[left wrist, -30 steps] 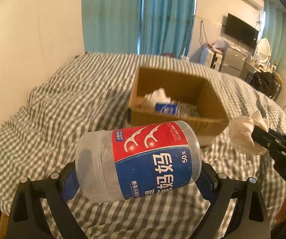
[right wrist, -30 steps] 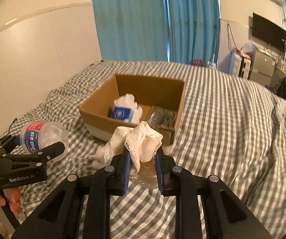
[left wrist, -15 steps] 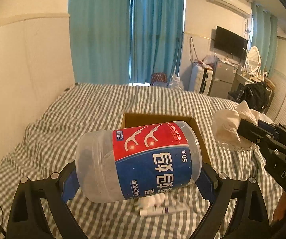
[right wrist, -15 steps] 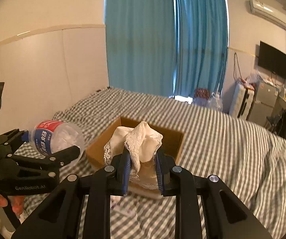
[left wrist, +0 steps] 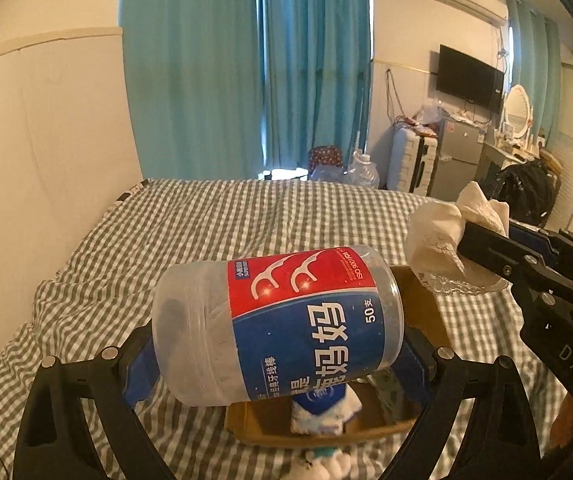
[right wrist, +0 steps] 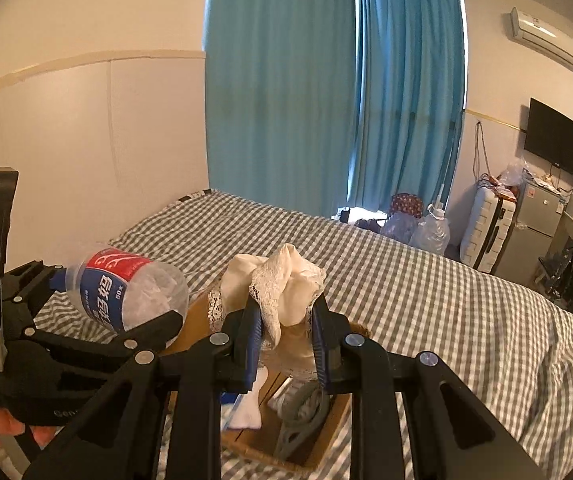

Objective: Organize objects

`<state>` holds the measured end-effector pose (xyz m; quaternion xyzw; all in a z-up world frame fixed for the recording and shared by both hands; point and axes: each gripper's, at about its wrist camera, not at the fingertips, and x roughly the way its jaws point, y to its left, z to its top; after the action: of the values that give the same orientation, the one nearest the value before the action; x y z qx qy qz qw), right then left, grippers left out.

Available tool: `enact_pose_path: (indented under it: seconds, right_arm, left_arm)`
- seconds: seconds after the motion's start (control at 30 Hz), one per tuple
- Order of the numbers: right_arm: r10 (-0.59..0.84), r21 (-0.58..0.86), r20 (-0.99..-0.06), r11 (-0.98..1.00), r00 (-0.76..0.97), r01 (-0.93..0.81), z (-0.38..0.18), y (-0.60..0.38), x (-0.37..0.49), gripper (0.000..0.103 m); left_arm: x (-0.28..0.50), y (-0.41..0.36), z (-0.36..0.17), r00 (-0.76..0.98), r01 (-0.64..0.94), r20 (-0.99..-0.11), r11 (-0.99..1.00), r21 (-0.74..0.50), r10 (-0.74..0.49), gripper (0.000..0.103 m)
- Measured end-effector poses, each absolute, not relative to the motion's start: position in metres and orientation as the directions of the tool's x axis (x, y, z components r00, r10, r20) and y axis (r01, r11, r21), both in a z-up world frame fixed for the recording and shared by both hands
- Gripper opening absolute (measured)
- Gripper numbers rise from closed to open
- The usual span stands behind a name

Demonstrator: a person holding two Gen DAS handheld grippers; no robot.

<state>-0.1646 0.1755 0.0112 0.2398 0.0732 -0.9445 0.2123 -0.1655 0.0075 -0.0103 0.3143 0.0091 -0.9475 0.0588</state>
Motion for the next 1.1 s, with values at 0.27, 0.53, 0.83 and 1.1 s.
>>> enact_pose_path:
  seconds: [0.27, 0.53, 0.83, 1.1]
  right_arm:
    - [-0.351, -0.034, -0.536, -0.9, -0.768, 0.435, -0.026, 0.16, -0.215, 0.021]
    - [-0.341, -0.017, -0.599, -0.899, -0.725, 0.437, -0.07, 0.155, -0.237, 0.021]
    - [-0.322, -0.012, -0.627, -0.906, -0.709, 0.423, -0.081, 0.157, -0.243, 0.021]
    - [-0.312, 0.007, -0.613, -0.921, -0.726, 0.389, -0.06, 0.163, -0.236, 0.044]
  left_arm:
    - [-0.198, 0.006, -0.054, -0.758, 0.103, -0.645, -0.994, 0.025, -0.095, 0.095]
    - [-0.216, 0.01, -0.079, -0.747, 0.037, -0.664, -0.999, 0.013, -0.037, 0.094]
    - [-0.217, 0.011, -0.087, -0.719, -0.002, -0.695, -1.0, -0.03, 0.022, 0.094]
    - [-0.203, 0.017, -0.056, -0.719, 0.003, -0.695, -1.0, -0.004, 0.001, 0.095]
